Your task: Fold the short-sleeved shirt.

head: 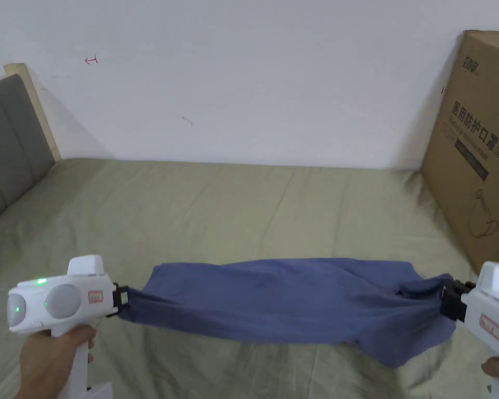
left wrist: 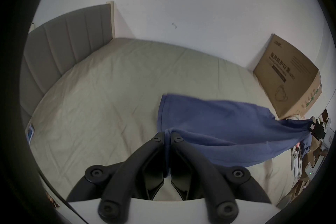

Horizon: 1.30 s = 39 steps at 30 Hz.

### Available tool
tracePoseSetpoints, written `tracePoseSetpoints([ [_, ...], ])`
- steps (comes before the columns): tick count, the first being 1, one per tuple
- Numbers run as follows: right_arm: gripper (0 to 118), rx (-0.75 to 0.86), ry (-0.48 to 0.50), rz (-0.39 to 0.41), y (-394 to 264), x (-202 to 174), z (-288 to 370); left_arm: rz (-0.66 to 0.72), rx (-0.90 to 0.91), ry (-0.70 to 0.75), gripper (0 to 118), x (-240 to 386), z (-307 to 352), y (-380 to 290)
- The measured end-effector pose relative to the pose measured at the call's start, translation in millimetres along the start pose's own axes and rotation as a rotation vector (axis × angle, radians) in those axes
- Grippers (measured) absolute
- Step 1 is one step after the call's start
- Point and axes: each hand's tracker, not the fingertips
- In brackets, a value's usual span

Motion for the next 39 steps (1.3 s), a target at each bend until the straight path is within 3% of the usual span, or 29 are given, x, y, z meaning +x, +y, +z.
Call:
tracePoseSetpoints([
  [12,3,-0.101,-0.028,-0.033,-108,23,96,0.046,-0.091,0.007,2,-48,61,-125],
  [21,3,-0.260,-0.077,-0.034,-168,40,134,0.029,-0.146,0.039,2,-64,106,-179],
  [31,3,-0.457,-0.122,-0.075,-227,48,111,0.025,-0.286,0.097,2,-75,83,-224],
  [37,3,-0.531,-0.149,-0.149,-241,51,93,0.030,-0.348,0.130,3,-72,65,-240],
  [39,5,-0.528,-0.148,-0.158,-242,46,95,0.053,-0.328,0.142,15,-68,69,-238],
])
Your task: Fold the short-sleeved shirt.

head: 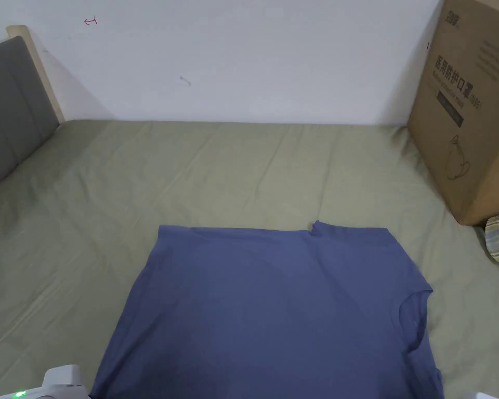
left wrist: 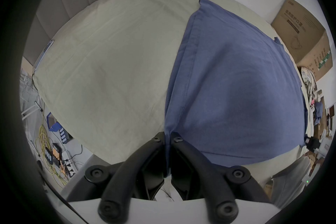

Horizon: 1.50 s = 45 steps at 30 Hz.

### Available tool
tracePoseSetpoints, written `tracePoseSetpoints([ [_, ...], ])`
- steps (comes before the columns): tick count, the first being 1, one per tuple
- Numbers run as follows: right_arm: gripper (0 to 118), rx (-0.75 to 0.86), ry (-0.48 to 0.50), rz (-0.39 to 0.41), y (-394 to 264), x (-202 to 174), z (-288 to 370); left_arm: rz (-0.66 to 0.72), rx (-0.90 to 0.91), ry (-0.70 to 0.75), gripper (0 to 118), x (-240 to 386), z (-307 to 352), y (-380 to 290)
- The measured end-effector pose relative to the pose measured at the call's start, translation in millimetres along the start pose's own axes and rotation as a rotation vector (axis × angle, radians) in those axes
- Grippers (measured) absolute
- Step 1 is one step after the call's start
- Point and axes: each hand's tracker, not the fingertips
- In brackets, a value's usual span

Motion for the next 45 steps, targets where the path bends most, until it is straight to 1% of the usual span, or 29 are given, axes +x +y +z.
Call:
tracePoseSetpoints([
  [1,16,0.004,-0.001,-0.003,1,-1,2,0.006,-0.001,0.000,26,5,5,0],
  [2,34,0.006,-0.002,-0.007,3,0,3,0.009,0.002,-0.004,43,7,10,1],
  [3,58,0.010,-0.007,-0.003,6,2,4,0.010,0.006,-0.010,68,8,16,3],
  [4,66,0.027,-0.012,0.012,9,0,11,0.015,0.011,-0.014,82,11,22,6],
  [5,74,0.080,-0.016,0.035,13,-2,20,0.027,0.031,-0.027,88,15,29,8],
  [6,74,0.120,-0.008,0.045,17,-4,30,0.039,0.077,-0.048,88,18,39,11],
  [7,94,0.182,-0.002,0.056,23,-9,46,0.050,0.148,-0.066,105,23,53,14],
  [8,97,0.258,0.010,0.075,31,-14,62,0.052,0.229,-0.085,107,28,70,19],
  [9,97,0.311,0.015,0.094,40,-19,77,0.046,0.307,-0.114,107,26,75,27],
  [11,97,0.430,0.030,0.137,57,-35,114,0.014,0.431,-0.152,107,39,105,39],
  [15,97,0.666,0.051,0.208,81,-64,169,-0.018,0.682,-0.181,106,66,160,54],
  [18,97,0.787,0.056,0.246,89,-85,196,-0.035,0.833,-0.180,106,89,190,60],
  [20,97,0.851,0.061,0.275,91,-97,208,-0.059,0.921,-0.160,104,101,202,61],
  [21,97,0.875,0.055,0.286,91,-102,211,-0.070,0.944,-0.155,102,96,191,66],
  [23,96,0.904,0.031,0.310,90,-113,215,-0.104,0.985,-0.143,96,106,195,66],
  [24,96,0.915,0.025,0.314,89,-118,216,-0.118,0.994,-0.145,90,111,196,65],
  [26,89,0.923,0.025,0.314,88,-123,215,-0.142,1.007,-0.134,72,115,189,65],
  [27,80,0.926,0.027,0.314,88,-125,215,-0.146,1.007,-0.138,60,118,188,63],
  [28,62,0.928,0.029,0.314,86,-127,214,-0.147,1.004,-0.142,39,120,186,61],
  [29,42,0.930,0.025,0.313,85,-130,214,-0.155,1.017,-0.142,20,123,184,58],
  [30,20,0.932,0.023,0.312,84,-131,214,-0.165,1.025,-0.135,3,124,182,57],
  [31,0,0.935,0.021,0.316,84,-131,212,-0.173,1.020,-0.133,0,125,180,57],
  [33,0,0.942,0.013,0.311,82,-134,212,-0.192,1.001,-0.168,0,125,176,56],
  [34,0,0.946,0.025,0.315,82,-133,212,-0.197,0.973,-0.193,0,125,173,57],
  [35,0,0.936,0.039,0.315,84,-133,211,-0.190,0.973,-0.183,0,124,170,58],
  [40,0,0.937,0.023,0.322,85,-134,209,-0.215,0.930,-0.178,0,120,160,57],
  [42,0,0.927,0.031,0.317,86,-133,208,-0.210,0.877,-0.187,0,116,157,55],
  [45,0,0.917,0.025,0.323,85,-133,203,-0.209,0.743,-0.187,0,106,145,53],
])
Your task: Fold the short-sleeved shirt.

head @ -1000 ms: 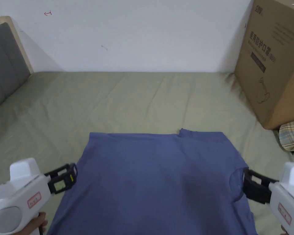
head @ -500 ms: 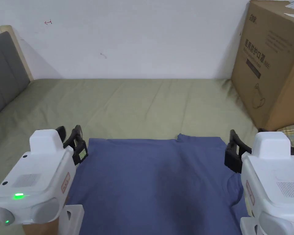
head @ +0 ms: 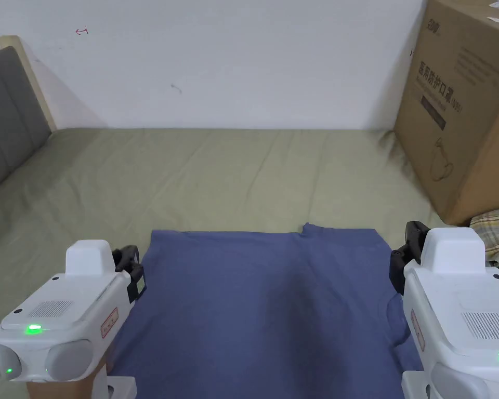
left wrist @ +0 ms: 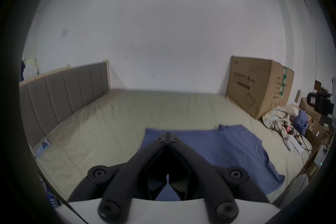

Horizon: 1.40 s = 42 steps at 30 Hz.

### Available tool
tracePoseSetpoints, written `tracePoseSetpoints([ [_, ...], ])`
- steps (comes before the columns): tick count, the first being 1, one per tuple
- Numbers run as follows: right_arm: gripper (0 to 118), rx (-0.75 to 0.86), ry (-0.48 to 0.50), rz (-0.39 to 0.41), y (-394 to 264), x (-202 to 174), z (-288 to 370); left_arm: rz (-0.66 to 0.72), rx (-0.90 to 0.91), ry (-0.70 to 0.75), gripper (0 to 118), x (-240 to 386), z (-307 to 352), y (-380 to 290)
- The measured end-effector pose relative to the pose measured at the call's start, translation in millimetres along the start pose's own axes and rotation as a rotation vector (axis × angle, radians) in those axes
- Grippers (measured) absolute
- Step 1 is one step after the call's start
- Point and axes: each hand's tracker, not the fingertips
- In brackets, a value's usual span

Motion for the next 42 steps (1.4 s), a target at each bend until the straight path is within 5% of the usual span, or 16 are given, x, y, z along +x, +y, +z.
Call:
tracePoseSetpoints([
  [7,0,-0.035,0.023,-0.003,-11,-2,-2,0.107,-0.310,0.017,4,-50,-8,-66],
  [9,0,-0.048,0.032,-0.005,-13,-3,-4,0.153,-0.377,0.045,21,-63,-4,-80],
  [13,0,-0.064,0.051,0.001,-17,-10,-6,0.210,-0.495,0.087,77,-83,-1,-111],
  [16,0,-0.075,0.064,0.003,-20,-14,-7,0.200,-0.558,0.153,90,-91,-3,-131],
  [23,0,-0.105,0.080,0.006,-28,-17,-8,0.165,-0.642,0.187,89,-107,-23,-170],
  [24,0,-0.109,0.077,0.008,-29,-17,-8,0.165,-0.645,0.184,83,-102,-19,-168],
  [27,0,-0.121,0.066,0.009,-32,-13,-5,0.178,-0.688,0.103,22,-99,-26,-176],
  [30,0,-0.151,0.042,0.001,-41,-3,-2,0.146,-0.655,0.133,5,-85,-19,-167],
  [33,1,-0.242,0.020,-0.017,-59,11,-3,0.160,-0.632,0.134,2,-85,-15,-165],
  [35,24,-0.333,-0.004,-0.015,-78,21,-6,0.167,-0.611,0.123,2,-84,-11,-162],
  [37,75,-0.433,-0.007,-0.014,-101,30,-9,0.166,-0.597,0.114,2,-87,-12,-159],
  [38,91,-0.489,0.005,-0.024,-116,34,-10,0.167,-0.586,0.112,2,-86,-11,-156],
  [42,98,-0.624,-0.039,-0.072,-171,44,-7,0.185,-0.557,0.083,2,-84,-4,-144],
])
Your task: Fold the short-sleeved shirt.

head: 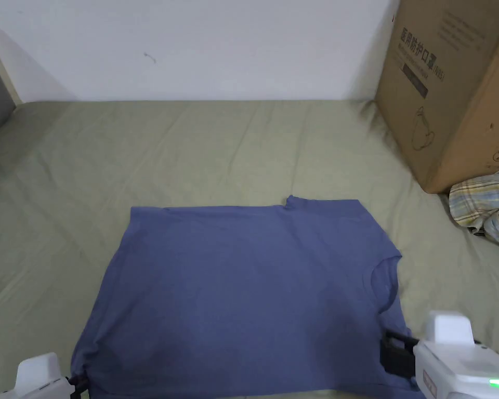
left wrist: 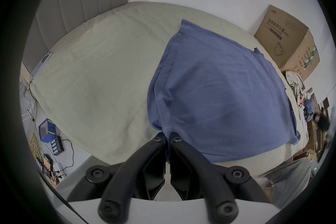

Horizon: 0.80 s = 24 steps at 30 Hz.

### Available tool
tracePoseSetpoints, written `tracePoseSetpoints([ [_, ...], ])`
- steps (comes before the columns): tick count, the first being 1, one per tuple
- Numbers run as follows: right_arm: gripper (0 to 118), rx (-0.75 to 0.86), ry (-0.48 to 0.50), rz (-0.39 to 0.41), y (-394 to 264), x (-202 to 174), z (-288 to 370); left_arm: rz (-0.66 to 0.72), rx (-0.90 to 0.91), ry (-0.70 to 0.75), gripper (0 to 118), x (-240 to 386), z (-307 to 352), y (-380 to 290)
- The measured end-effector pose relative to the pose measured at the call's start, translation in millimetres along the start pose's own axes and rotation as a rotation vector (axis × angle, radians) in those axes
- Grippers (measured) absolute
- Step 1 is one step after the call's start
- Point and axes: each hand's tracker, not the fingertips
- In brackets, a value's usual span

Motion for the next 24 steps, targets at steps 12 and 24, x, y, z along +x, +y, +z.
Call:
tracePoseSetpoints([
  [12,19,-0.198,0.072,-0.098,-51,4,-46,-0.002,0.009,0.015,1,4,-3,1],
  [24,5,-0.006,0.110,-0.084,9,9,-12,0.093,0.086,-0.035,1,4,16,35],
])
